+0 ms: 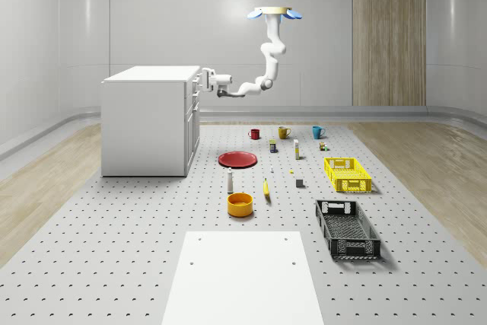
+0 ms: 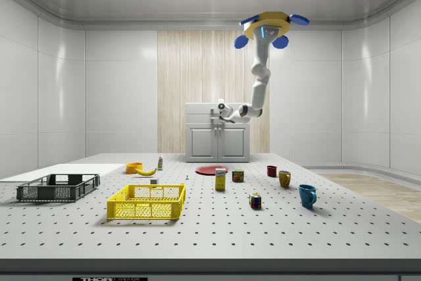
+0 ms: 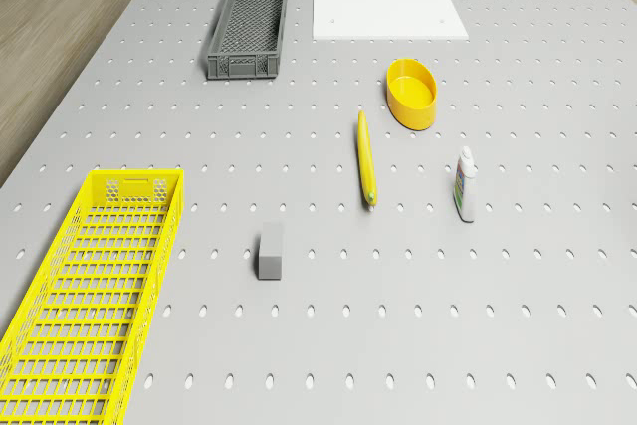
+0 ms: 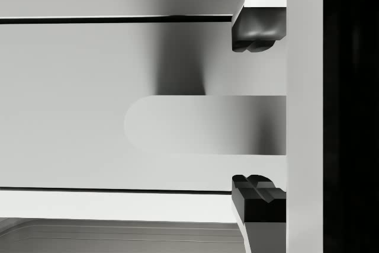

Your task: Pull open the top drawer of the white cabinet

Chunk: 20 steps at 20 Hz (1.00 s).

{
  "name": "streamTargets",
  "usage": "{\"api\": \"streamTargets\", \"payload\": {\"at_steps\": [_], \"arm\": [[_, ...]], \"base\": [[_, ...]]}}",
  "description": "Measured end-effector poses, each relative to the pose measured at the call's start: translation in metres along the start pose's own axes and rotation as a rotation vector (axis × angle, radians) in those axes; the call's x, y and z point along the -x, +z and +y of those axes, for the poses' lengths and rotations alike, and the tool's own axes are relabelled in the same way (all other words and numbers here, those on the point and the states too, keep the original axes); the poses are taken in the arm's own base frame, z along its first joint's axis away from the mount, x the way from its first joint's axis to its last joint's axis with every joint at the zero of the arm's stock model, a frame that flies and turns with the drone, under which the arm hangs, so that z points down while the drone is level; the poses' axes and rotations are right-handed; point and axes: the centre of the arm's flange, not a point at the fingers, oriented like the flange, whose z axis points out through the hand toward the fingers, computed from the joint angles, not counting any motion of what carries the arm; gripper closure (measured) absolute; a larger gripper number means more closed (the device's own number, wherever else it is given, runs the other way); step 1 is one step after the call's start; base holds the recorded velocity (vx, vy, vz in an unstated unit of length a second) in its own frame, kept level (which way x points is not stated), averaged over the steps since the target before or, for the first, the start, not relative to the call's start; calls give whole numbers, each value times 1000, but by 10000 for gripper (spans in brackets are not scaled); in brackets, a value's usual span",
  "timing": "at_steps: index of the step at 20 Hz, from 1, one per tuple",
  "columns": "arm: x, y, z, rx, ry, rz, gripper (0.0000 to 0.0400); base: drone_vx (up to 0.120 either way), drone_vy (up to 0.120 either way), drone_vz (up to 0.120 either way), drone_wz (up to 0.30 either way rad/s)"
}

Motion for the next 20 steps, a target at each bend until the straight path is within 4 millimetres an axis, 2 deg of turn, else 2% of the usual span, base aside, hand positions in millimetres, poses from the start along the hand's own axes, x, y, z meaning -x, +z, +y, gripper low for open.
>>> {"api": "streamTargets", "payload": {"at_steps": [20], "arm": [[0, -1, 0, -1, 0, 1, 95]], "base": [[0, 0, 0, 0]]}}
